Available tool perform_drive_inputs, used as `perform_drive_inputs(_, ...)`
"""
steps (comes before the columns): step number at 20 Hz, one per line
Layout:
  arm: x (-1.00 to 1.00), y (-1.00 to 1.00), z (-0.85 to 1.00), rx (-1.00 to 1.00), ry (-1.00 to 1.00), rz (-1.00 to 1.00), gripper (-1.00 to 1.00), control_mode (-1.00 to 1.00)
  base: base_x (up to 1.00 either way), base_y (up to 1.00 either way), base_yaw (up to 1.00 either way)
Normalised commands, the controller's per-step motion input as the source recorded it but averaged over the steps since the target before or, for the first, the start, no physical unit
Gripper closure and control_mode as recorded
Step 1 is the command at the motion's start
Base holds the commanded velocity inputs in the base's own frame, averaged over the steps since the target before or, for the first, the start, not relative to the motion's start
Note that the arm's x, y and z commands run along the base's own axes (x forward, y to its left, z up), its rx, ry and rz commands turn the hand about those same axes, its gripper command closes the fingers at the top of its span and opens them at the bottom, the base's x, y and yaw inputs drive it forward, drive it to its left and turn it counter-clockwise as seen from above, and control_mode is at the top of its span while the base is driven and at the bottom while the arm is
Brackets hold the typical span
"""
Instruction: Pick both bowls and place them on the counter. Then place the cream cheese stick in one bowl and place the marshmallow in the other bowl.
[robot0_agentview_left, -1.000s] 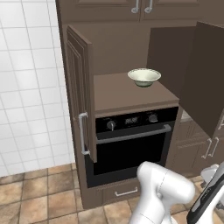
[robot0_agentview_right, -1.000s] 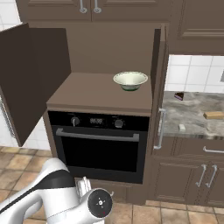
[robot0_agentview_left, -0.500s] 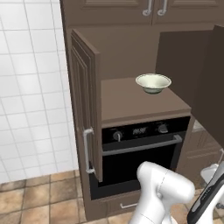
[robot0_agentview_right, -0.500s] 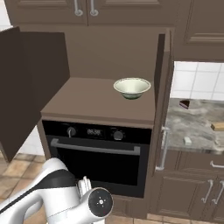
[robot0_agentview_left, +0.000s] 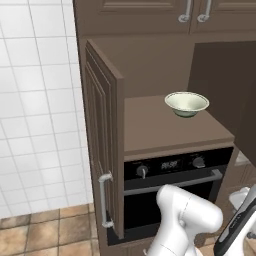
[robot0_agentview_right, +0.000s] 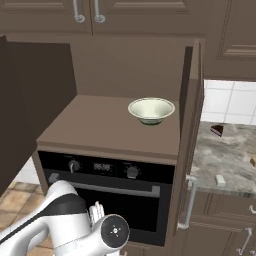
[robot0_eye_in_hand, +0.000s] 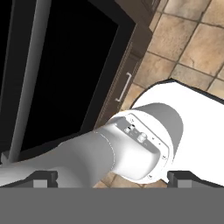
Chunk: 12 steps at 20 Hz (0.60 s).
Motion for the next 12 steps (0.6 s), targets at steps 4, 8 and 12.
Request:
perform_drive_inputs(4, 0.0, 0.0, 0.0, 0.0, 0.0, 0.0, -1.0, 1.0, 0.48, -0.21, 0.06)
perform_drive_inputs(8, 0.07, 0.0, -0.03, 0.0, 0.01, 0.0, -1.0, -1.0, 0.23, -0.01, 0.0)
perform_drive_inputs(12, 0.26, 0.02, -0.06, -0.01, 0.01, 0.0, -1.0, -1.0, 0.0, 0.0, 0.0)
